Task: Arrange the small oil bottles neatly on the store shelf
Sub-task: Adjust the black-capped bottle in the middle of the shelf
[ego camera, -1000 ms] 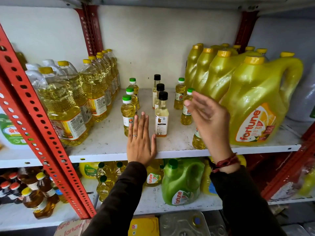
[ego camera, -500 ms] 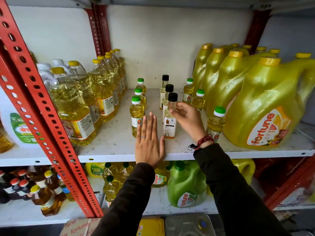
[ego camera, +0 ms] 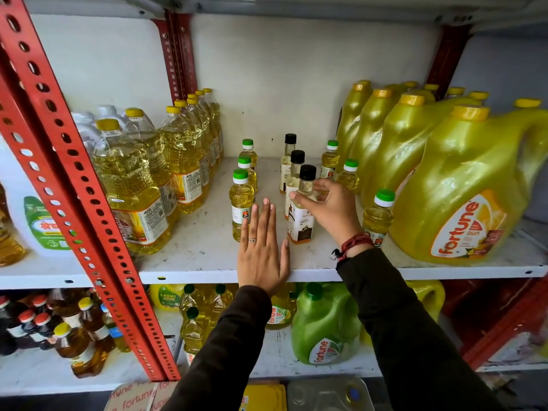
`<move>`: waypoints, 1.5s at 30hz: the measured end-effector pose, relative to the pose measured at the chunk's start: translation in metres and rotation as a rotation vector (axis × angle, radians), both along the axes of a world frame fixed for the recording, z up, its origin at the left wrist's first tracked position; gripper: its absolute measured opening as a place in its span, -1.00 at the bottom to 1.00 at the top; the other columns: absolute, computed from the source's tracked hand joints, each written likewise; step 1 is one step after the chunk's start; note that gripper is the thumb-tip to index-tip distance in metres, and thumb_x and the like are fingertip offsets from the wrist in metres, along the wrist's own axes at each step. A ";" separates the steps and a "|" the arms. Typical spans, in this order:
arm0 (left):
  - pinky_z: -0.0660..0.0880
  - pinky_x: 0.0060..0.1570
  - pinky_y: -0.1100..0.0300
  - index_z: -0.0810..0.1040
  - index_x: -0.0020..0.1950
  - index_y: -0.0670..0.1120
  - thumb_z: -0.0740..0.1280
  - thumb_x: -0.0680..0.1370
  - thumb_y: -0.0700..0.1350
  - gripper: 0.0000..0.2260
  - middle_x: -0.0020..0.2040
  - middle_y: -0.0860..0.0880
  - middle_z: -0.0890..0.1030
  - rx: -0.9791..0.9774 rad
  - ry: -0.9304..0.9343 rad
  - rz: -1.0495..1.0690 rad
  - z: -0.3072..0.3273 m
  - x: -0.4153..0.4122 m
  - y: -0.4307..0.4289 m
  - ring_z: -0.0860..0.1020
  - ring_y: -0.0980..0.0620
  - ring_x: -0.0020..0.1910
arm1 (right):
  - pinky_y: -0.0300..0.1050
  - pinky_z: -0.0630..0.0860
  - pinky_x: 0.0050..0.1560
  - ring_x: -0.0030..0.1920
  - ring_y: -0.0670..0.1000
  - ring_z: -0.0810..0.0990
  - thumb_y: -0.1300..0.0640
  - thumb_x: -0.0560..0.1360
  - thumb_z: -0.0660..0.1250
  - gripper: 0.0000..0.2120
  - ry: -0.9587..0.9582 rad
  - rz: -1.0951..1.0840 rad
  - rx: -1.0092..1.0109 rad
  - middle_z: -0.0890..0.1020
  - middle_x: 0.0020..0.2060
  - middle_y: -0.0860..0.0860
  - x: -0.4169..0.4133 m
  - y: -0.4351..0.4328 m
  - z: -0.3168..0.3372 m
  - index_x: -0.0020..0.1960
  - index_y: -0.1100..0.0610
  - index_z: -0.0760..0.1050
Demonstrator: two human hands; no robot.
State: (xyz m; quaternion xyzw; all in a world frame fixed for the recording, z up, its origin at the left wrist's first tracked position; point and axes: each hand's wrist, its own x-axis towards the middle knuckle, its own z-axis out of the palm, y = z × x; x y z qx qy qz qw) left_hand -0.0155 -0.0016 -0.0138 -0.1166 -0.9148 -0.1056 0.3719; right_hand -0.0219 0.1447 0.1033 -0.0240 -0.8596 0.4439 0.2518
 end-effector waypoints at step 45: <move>-0.25 0.66 0.02 0.05 0.70 -0.21 0.00 0.66 0.07 -0.35 0.71 -0.15 0.01 0.035 -0.001 -0.016 0.001 0.001 0.001 -0.06 -0.11 0.69 | 0.04 0.64 0.02 -0.06 0.12 0.71 -0.09 0.54 0.41 -0.67 0.035 -0.009 0.244 0.75 0.02 0.10 0.065 -0.005 0.002 0.13 0.14 0.69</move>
